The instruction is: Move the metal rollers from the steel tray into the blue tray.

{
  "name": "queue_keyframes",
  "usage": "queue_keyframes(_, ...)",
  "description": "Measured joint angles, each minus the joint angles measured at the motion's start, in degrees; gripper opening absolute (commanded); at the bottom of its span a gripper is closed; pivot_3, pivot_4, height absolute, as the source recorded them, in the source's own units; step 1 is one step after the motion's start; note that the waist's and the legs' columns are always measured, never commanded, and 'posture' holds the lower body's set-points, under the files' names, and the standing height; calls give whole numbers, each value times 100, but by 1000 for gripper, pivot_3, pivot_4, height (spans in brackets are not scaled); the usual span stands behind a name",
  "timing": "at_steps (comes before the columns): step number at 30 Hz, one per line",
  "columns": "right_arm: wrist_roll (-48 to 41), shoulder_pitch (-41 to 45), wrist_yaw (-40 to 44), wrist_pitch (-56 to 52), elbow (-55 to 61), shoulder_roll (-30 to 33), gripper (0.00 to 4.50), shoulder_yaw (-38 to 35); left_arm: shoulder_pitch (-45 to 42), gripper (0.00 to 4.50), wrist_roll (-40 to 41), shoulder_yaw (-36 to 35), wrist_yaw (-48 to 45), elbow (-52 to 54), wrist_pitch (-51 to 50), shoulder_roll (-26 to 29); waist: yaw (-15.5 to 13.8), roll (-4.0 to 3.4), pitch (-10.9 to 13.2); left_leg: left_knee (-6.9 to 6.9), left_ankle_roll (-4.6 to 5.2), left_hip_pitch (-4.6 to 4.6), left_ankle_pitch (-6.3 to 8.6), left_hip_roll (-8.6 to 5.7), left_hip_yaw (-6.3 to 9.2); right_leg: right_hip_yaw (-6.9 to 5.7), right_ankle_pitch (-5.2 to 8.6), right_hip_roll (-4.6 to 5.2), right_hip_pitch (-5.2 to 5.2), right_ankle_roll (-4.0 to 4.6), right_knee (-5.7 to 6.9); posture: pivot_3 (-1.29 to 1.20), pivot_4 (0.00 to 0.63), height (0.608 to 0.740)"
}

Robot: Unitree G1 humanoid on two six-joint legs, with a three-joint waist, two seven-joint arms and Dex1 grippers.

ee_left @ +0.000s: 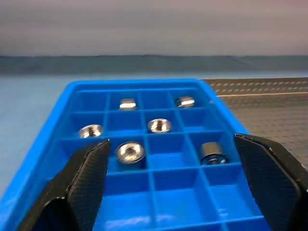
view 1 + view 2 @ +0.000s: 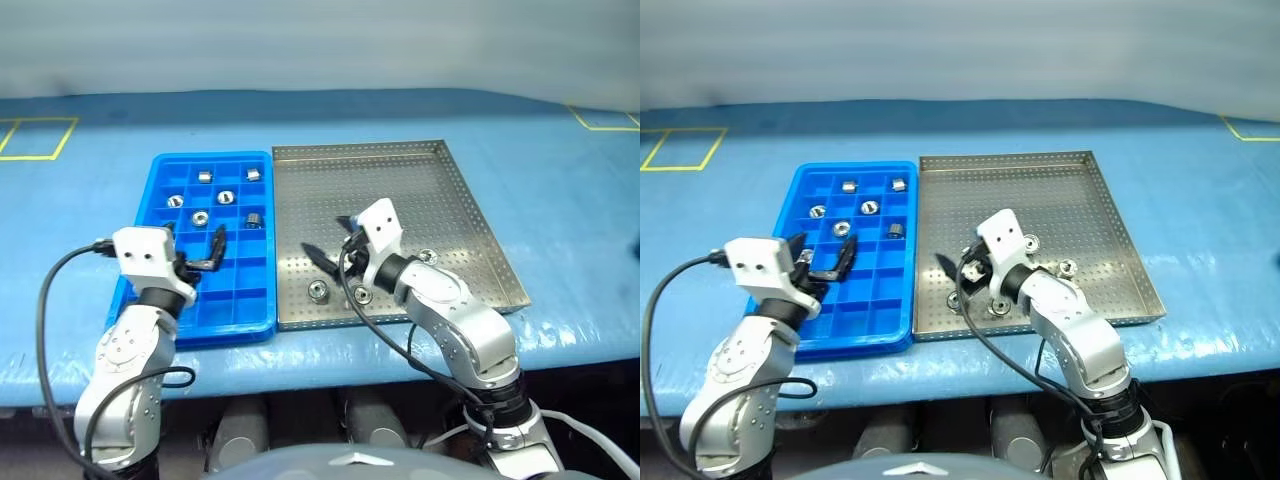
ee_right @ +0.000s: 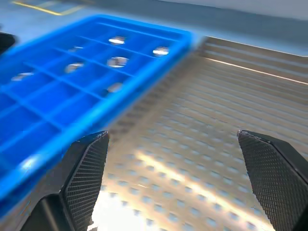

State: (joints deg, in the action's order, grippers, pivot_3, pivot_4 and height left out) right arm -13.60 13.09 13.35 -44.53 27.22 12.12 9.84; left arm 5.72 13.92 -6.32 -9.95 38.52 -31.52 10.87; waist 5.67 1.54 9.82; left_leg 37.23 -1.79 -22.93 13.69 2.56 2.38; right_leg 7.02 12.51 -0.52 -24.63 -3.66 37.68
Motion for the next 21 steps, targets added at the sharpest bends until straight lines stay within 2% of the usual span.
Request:
queue_keyframes(5, 275, -33, -762, 44, -342, -573, 4500, -353, -66, 4452, -34, 713, -389, -348, 528, -21, 329, -1, 0, -6, 1, 0, 0, 3, 4, 1, 0, -4, -3, -1, 6, -203, 150, 740)
queue_keyframes(13, 506, 220, -1097, 337, -1219, -1016, 4500, -423, 10, 4452, 184, 1190, -1272, -449, 806, 452, 763, -5, 2, -6, 1, 1, 0, 3, 6, 2, -2, -4, 0, -3, 7, -187, 150, 740)
queue_keyframes(21, 633, 751, -1341, 979, -2587, -1526, 4500, -569, 242, 4452, 296, 1459, -1765, -398, 811, 892, 822, -9, 4, -11, 2, -1, 0, 2, 9, 2, -1, -4, -2, -3, 7, -143, 150, 740)
